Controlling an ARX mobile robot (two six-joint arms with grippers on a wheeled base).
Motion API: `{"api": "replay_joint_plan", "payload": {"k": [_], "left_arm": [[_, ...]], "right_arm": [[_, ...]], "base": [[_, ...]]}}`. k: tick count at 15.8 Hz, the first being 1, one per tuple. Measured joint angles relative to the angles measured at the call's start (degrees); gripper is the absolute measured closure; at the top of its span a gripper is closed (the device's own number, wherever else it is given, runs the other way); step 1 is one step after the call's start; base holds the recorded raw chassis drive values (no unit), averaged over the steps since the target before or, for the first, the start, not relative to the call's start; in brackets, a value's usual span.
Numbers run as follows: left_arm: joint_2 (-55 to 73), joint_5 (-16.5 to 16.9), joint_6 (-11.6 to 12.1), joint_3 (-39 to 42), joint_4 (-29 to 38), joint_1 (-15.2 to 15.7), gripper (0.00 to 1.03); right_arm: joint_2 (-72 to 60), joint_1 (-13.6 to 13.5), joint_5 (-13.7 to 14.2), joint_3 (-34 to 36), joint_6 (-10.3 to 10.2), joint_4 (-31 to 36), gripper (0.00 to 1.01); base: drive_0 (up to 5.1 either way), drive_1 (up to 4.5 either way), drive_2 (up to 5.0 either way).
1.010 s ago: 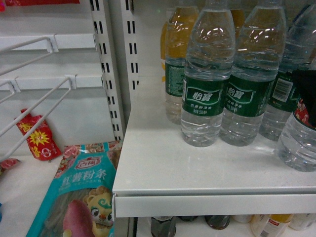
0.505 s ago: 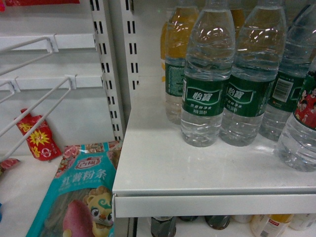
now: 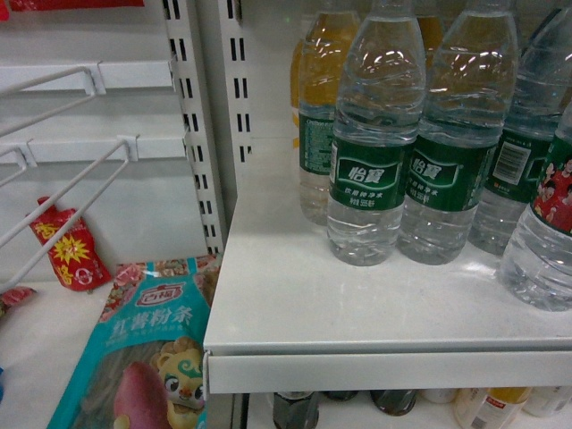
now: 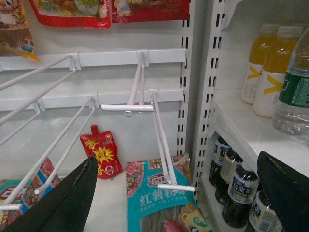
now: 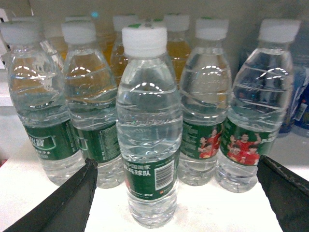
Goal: Move water from second to third shelf
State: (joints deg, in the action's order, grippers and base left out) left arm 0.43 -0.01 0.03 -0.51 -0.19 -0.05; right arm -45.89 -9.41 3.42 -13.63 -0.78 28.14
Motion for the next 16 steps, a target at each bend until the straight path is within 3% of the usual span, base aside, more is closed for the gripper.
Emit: {"api": "replay_joint_plan", "payload": {"k": [5,6,7,13,16], "left_arm": [[0.0,0.0,0.0,0.0,0.0,0.0,0.05],[0.0,0.0,0.0,0.0,0.0,0.0,0.05],[0.0,-0.04,-0.02,0.0,-0.02,0.0,0.05],[0.0,0.0,0.0,0.0,-0.02,0.0,0.05],[0.0,0.0,0.0,0.0,-0.02,0.0,0.05]], "right_arm": [[12.02,6.47,-2.49,0.46,-1.14,-8.31,0.03],[14.01,9.11,-3.39,1.62,-0.44,-8.13,0.15],[15.82,9.55,-3.15,2.62,-0.2,-9.53,0.26],[21.44,9.42,-3.41,7.45,0.42,-10.23,0.99],[25.4,9.42,-3.41,9.31,0.63,-11.98,0.99]], "base": [[0.0,0.0,0.0],[0.0,0.0,0.0],[0.0,0.0,0.0],[0.0,0.0,0.0],[0.0,0.0,0.0]]}}
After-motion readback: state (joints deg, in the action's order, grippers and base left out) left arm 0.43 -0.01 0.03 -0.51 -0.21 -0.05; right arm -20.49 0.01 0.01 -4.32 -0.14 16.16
